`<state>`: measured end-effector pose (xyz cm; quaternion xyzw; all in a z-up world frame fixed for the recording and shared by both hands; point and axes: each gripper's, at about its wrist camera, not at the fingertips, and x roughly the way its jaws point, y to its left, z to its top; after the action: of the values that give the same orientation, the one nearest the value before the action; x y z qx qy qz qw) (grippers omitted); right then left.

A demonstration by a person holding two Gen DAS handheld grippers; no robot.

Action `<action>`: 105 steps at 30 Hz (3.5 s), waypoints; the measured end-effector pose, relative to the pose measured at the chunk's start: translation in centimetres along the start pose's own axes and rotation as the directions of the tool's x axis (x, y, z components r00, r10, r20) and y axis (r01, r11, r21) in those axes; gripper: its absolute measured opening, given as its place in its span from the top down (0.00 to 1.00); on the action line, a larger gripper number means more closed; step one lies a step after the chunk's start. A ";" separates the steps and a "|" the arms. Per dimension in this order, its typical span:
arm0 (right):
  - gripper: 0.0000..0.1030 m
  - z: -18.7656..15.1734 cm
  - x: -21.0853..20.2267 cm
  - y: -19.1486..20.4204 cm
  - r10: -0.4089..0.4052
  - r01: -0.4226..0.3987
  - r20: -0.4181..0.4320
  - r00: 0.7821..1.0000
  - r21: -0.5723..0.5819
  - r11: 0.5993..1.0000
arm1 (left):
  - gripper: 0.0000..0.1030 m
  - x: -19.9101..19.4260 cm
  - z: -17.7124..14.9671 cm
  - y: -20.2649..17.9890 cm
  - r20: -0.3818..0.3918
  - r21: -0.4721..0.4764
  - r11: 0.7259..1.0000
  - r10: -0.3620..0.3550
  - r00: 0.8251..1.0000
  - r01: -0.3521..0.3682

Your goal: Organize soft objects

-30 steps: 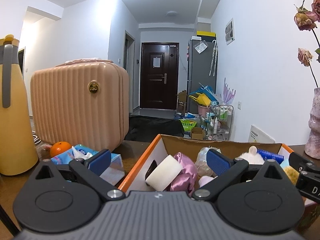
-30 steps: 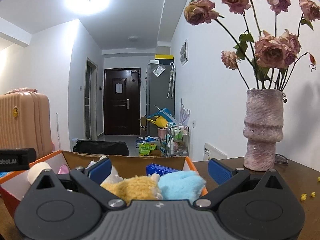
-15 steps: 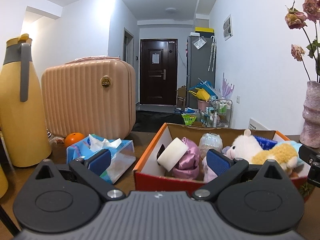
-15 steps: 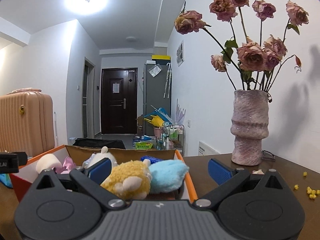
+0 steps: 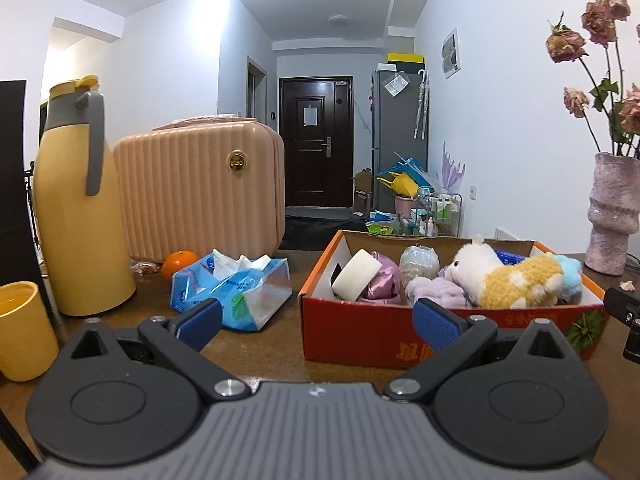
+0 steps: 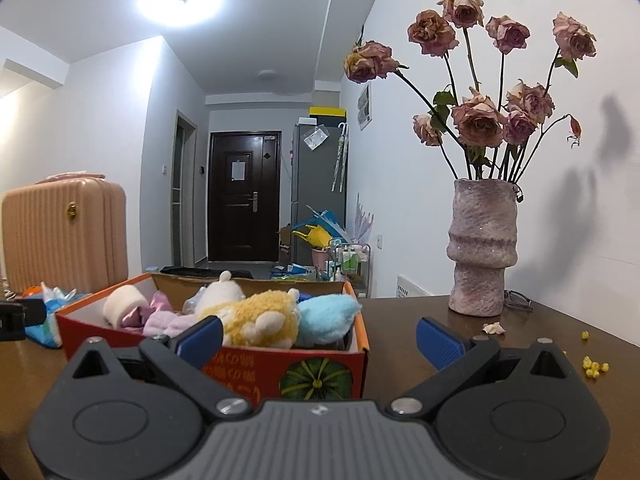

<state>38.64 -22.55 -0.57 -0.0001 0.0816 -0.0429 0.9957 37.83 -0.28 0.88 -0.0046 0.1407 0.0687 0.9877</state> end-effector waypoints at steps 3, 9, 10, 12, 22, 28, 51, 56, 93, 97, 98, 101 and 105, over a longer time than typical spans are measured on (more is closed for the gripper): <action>0.00 -0.2 -1.4 -0.1 0.012 -0.012 -0.006 1.000 -0.007 1.000 | 0.00 -1.6 -0.3 0.3 0.003 0.003 1.000 -0.010 1.000 0.010; 0.00 -0.7 -4.7 -0.1 0.045 -0.046 -0.020 0.999 -0.026 0.999 | 0.00 -4.7 -0.9 1.0 0.012 0.012 0.999 -0.038 0.999 0.038; 0.00 -0.8 -5.2 -0.1 0.049 -0.050 -0.022 0.999 -0.030 0.998 | 0.00 -5.4 -1.0 1.1 0.015 0.014 0.999 -0.044 0.999 0.044; 0.00 -0.9 -6.3 -0.1 0.056 -0.057 -0.028 0.998 -0.040 0.998 | 0.00 -6.5 -1.3 1.3 0.020 0.014 0.999 -0.051 0.998 0.051; 0.00 -1.8 -12.7 -0.2 0.096 -0.099 -0.051 0.994 -0.061 0.993 | 0.00 -12.6 -2.5 1.7 0.042 0.031 0.993 -0.119 0.992 0.118; 0.00 -2.2 -16.0 -0.4 0.131 -0.135 -0.058 0.990 -0.060 0.989 | 0.00 -16.8 -3.9 1.2 0.081 0.059 0.986 -0.160 0.984 0.155; 0.00 -3.2 -22.8 -2.8 0.117 -0.121 -0.100 0.988 -0.039 0.992 | 0.00 -23.1 -7.5 0.8 0.071 0.076 0.980 -0.189 0.979 0.183; 0.00 -3.1 -23.1 -2.7 0.120 -0.125 -0.096 0.988 -0.040 0.991 | 0.00 -23.3 -7.5 0.9 0.074 0.076 0.980 -0.188 0.979 0.182; 0.00 -3.6 -23.0 -2.7 0.116 -0.120 -0.098 0.988 -0.034 0.992 | 0.00 -23.4 -8.1 1.1 0.070 0.073 0.980 -0.190 0.979 0.184; 0.00 -3.6 -22.7 -2.8 0.116 -0.120 -0.102 0.988 -0.032 0.992 | 0.00 -23.2 -8.1 1.0 0.067 0.076 0.980 -0.191 0.979 0.186; 0.00 -3.6 -22.7 -2.8 0.117 -0.120 -0.103 0.988 -0.031 0.992 | 0.00 -23.1 -8.1 1.0 0.065 0.076 0.980 -0.191 0.979 0.186; 0.00 -3.7 -22.6 -2.9 0.117 -0.121 -0.105 0.988 -0.027 0.992 | 0.00 -23.1 -8.1 0.9 0.064 0.077 0.979 -0.192 0.979 0.187; 0.00 -3.8 -22.4 -3.0 0.117 -0.121 -0.108 0.987 -0.024 0.992 | 0.00 -23.0 -8.2 0.8 0.064 0.079 0.979 -0.195 0.979 0.190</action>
<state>15.75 -23.58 -0.64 -0.0082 0.1348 0.0180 0.9907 13.57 -2.79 -0.58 0.0200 0.1068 -0.0321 0.9936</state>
